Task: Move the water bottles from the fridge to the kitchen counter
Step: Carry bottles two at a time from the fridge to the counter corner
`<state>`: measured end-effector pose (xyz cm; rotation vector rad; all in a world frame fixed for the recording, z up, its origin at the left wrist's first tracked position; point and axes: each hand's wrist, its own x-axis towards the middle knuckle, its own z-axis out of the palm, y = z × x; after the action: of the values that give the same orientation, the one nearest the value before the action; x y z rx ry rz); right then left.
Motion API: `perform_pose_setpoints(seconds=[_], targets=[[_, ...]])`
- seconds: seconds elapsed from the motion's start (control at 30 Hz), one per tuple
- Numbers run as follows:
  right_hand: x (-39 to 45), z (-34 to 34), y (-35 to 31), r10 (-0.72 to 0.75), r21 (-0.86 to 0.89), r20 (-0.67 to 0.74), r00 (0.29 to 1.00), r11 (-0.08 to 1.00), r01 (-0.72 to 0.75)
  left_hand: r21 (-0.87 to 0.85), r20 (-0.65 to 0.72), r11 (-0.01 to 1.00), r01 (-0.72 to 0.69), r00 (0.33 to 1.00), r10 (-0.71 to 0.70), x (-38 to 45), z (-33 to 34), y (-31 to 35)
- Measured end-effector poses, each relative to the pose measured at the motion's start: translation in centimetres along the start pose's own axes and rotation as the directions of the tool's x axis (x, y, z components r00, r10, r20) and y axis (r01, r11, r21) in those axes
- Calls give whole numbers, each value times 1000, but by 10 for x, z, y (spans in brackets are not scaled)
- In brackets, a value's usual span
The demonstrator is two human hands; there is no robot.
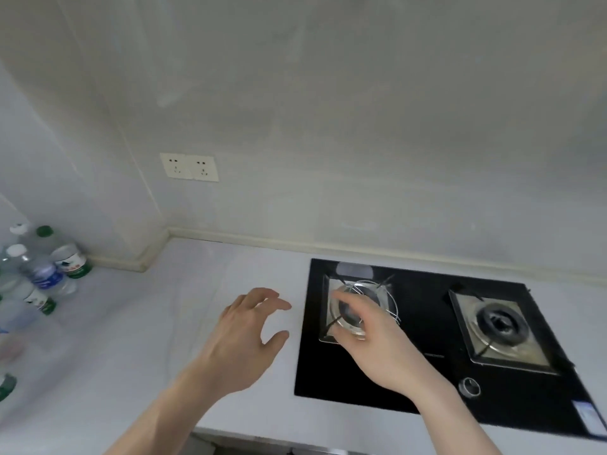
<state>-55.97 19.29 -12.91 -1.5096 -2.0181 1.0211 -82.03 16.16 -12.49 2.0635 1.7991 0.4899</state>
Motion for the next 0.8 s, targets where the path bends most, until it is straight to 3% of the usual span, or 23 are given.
perform_pose_setpoints(seconds=[0.2, 0.33, 0.57, 0.8], targets=[[-64, -48, 62, 128, 78, -169, 977, 990, -116, -24, 147, 989, -148, 978, 150, 27, 42, 64], [-117, -74, 94, 269, 123, -305, 913, 962, -242, -83, 224, 945, -318, 918, 328, 61, 69, 109], [-208, -103, 107, 550, 242, -520, 653, 828, -506, -223, 323, 775, -591, 706, 631, 104, 117, 201], [-263, -109, 98, 605, 304, -645, 467, 763, -570, -333, 388, 598, -729, 472, 792, 101, 152, 280]])
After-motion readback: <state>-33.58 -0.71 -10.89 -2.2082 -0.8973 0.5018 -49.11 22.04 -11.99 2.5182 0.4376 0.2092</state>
